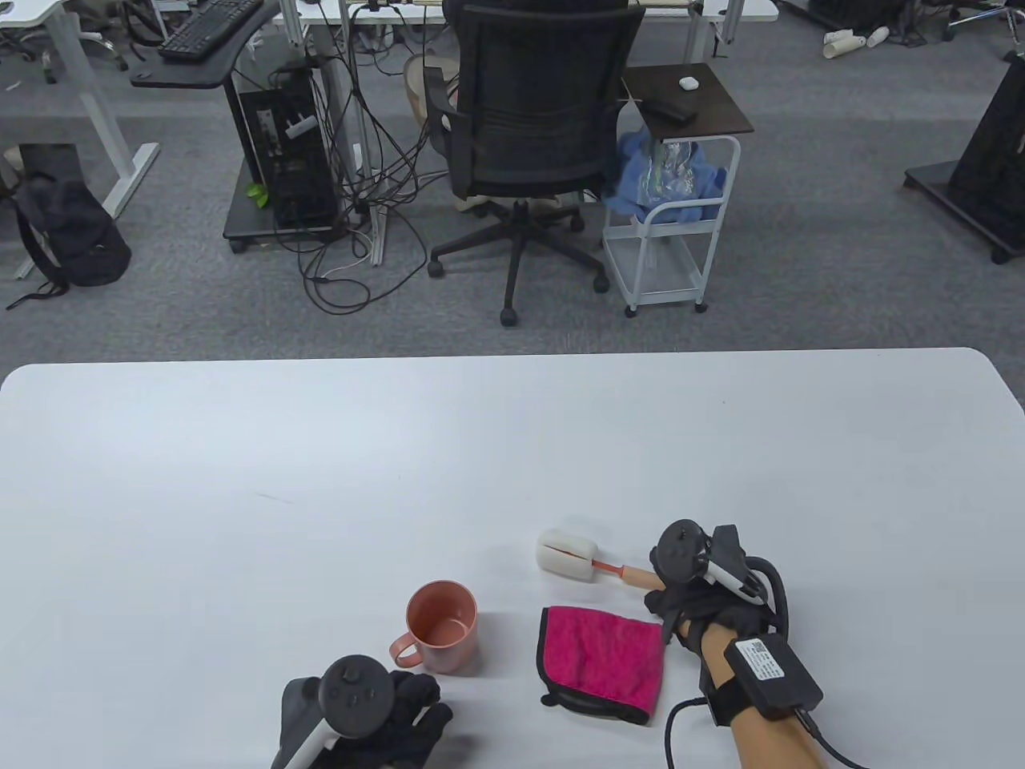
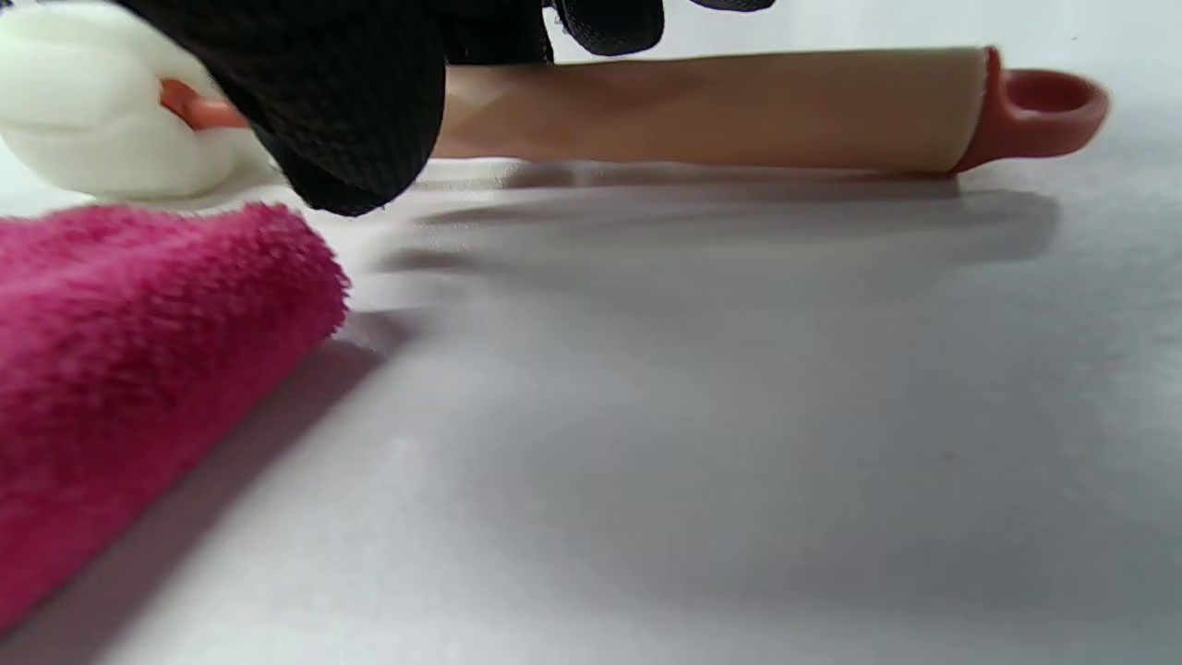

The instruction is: Brush the water cup with the cup brush

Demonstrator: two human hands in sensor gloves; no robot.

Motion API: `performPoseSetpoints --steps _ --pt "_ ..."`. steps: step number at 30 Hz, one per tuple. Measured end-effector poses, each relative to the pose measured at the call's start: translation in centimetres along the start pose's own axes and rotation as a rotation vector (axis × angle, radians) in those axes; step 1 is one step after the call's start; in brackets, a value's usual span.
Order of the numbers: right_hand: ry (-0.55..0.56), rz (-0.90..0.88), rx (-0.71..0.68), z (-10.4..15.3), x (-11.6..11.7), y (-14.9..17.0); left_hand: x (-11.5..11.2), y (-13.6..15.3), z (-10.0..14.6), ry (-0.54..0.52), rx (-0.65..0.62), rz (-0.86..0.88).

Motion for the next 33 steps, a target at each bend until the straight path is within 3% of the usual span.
performPoseSetpoints --steps 9,13,17,22,33 --pt "0.016 -0.055 0.003 -0.4 0.5 0.0 0.0 0.0 0.1 0.007 0.003 0.009" --pt "0.104 -0.126 -0.025 0.7 -0.8 0.2 -0.1 0.1 0.1 0.012 0.005 0.015" --pt "0.213 -0.110 -0.052 2.8 -2.7 0.1 -0.1 0.0 0.1 0.015 0.005 0.015" --pt "0.255 -0.174 -0.114 6.2 -3.7 -0.1 -0.1 0.1 0.3 0.011 0.007 0.021" --pt "0.258 -0.297 -0.243 13.0 -1.8 -0.4 -0.4 0.4 0.4 0.026 0.026 0.018"
Point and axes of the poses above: the tracker on the back of each hand, its own y axis roughly to the little-finger side, its own z axis roughly from the fingertips to the wrist, x = y × z, the point moved 5 cm from there along -z, roughly from the wrist to the fingertips, and after that the axes turned 1 degree about z, right-handed, at the moved point
